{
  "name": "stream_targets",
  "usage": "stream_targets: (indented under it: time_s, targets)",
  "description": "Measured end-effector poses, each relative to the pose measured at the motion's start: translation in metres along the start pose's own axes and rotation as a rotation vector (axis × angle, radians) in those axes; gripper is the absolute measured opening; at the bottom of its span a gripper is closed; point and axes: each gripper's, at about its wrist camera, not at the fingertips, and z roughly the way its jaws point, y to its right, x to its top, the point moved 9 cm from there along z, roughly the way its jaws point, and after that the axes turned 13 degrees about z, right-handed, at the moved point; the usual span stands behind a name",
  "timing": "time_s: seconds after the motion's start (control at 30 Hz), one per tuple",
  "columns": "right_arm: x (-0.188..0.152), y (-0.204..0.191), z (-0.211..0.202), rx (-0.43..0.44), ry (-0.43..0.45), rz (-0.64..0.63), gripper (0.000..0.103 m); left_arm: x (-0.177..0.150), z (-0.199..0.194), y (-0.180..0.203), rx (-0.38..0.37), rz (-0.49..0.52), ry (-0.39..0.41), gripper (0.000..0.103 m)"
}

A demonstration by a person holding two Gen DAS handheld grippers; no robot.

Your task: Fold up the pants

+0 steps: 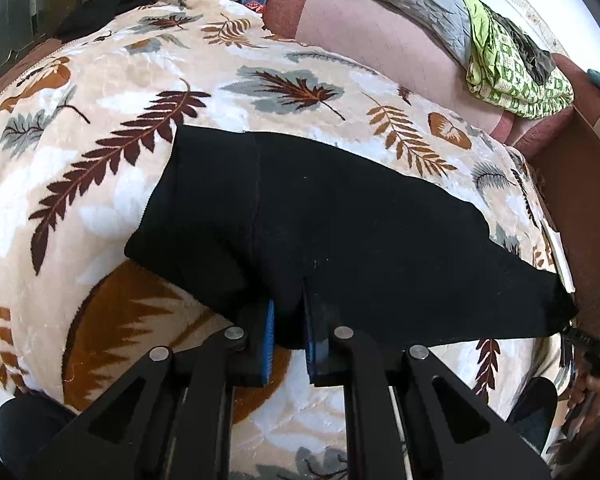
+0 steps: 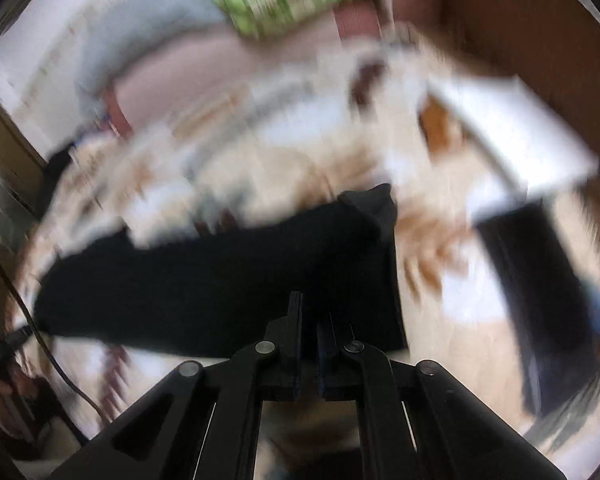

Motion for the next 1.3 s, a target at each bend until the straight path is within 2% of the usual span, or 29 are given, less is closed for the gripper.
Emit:
stream_targets:
  time_s: [0.03,0.07,0.13,0.17,0.23,0.27,0.33,0.37,0.4,0.5,0.57,0.63,0.73,0.9,0.97,1.07,1.2,1.3]
  targets:
    - [-0.002,0.005,-0.004,0.0,0.012,0.016,0.016,0.001,-0.004,-0.001,0.008,0.003,-0.001,0.013]
    - [-0.001,0.008,-0.01,-0.003,0.033,0.027,0.017,0.002,-0.007,-0.001,0.011,0.003,0.002,0.013]
    - [0.006,0.017,-0.027,-0.049,0.092,0.033,0.024,0.003,-0.015,-0.004,0.027,0.006,0.003,0.021]
    - [0.009,0.019,-0.034,-0.076,0.117,0.024,0.025,0.004,-0.02,-0.007,0.04,0.008,0.008,0.027]
    - [0.015,0.016,-0.049,-0.107,0.159,-0.019,0.025,0.008,-0.033,-0.014,0.068,0.011,0.038,0.029]
    - [0.016,0.009,-0.053,-0.1,0.174,-0.039,0.025,0.01,-0.039,-0.016,0.08,0.013,0.052,0.03]
    - [0.018,-0.01,-0.063,-0.051,0.209,-0.077,0.027,0.014,-0.049,-0.02,0.097,0.014,0.076,0.042]
    - [0.018,-0.025,-0.066,-0.004,0.223,-0.091,0.028,0.017,-0.054,-0.021,0.098,0.013,0.092,0.05]
    - [0.017,-0.039,-0.065,0.041,0.226,-0.101,0.031,0.019,-0.056,-0.02,0.096,0.015,0.101,0.054]
    - [0.009,-0.095,-0.054,0.202,0.192,-0.151,0.036,0.025,-0.055,-0.014,0.097,0.038,0.118,0.055]
    - [0.0,-0.132,-0.037,0.261,0.158,-0.202,0.039,0.026,-0.048,-0.007,0.088,0.052,0.103,0.056]
    - [-0.009,-0.161,-0.02,0.282,0.132,-0.252,0.039,0.025,-0.039,0.001,0.073,0.063,0.09,0.056]
    - [-0.022,-0.207,0.006,0.32,0.091,-0.322,0.039,0.024,-0.026,0.005,0.09,0.077,0.076,0.056]
    - [-0.042,-0.267,0.045,0.362,0.032,-0.406,0.037,0.022,0.0,-0.008,0.111,0.043,0.035,0.056]
    - [-0.048,-0.278,0.059,0.342,0.023,-0.436,0.036,0.021,0.009,-0.013,0.113,0.035,0.021,0.057]
    - [-0.048,-0.276,0.08,0.289,0.019,-0.437,0.035,0.022,0.013,-0.014,0.131,0.048,0.03,0.065]
    - [-0.038,-0.277,0.083,0.309,0.024,-0.385,0.035,0.024,0.015,-0.016,0.129,0.037,0.026,0.067]
    - [-0.039,-0.277,0.071,0.319,0.028,-0.393,0.038,0.024,0.01,-0.016,0.133,0.034,0.031,0.067]
